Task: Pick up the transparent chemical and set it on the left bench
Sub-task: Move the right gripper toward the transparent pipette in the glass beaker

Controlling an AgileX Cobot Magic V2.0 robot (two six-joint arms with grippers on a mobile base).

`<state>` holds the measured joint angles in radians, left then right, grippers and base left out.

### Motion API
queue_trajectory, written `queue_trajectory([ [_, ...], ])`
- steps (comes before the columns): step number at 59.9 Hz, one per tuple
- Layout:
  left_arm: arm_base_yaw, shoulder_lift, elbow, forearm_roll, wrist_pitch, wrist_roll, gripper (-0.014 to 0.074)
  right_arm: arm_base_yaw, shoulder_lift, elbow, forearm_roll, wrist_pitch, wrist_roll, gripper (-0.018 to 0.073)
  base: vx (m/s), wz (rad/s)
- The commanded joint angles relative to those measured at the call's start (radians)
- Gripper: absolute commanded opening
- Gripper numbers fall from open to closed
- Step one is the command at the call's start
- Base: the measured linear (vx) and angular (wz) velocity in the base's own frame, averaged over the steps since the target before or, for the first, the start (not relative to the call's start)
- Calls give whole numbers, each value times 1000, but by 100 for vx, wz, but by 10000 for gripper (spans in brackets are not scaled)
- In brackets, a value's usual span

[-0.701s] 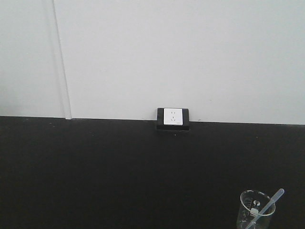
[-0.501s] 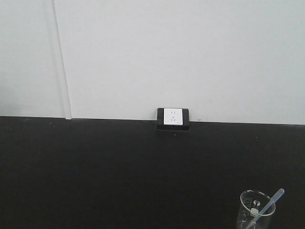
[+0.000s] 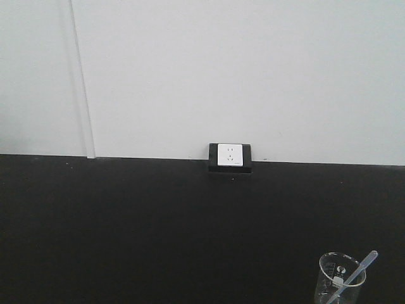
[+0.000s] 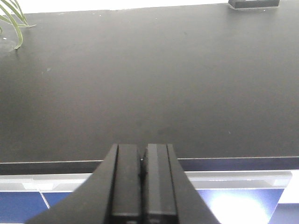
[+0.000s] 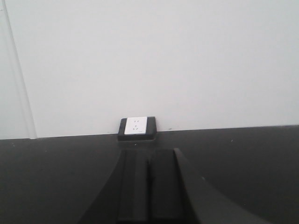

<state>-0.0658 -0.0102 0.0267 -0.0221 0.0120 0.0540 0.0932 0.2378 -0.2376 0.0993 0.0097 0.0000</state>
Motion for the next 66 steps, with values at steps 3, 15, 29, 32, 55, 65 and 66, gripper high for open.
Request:
queue_trajectory([
  [3, -2, -19, 16, -1, -78, -8, -3, -6, 198, -164, 0, -116, -39, -8, 0, 0],
  [15, -2, -19, 16, -1, -78, -8, -3, -6, 422, -268, 1, -161, -37, -5, 0, 0],
  [29, -2, -19, 16, -1, -78, -8, -3, -6, 548, -279, 38, -216, 14, 22, 0, 0],
  [32, -2, -19, 16, -1, -78, -8, -3, -6, 563, -279, 43, -216, 31, 45, 0, 0],
  [55, -2, -19, 16, -1, -78, -8, -3, -6, 602, -279, 64, -231, 31, 522, 0, 0],
  [65, -2, -19, 16, -1, -78, -8, -3, -6, 602, -279, 198, -234, 74, 706, 0, 0],
  [66, -2, -19, 16, -1, -78, -8, -3, -6, 604, -279, 221, -230, 84, 709, 0, 0],
])
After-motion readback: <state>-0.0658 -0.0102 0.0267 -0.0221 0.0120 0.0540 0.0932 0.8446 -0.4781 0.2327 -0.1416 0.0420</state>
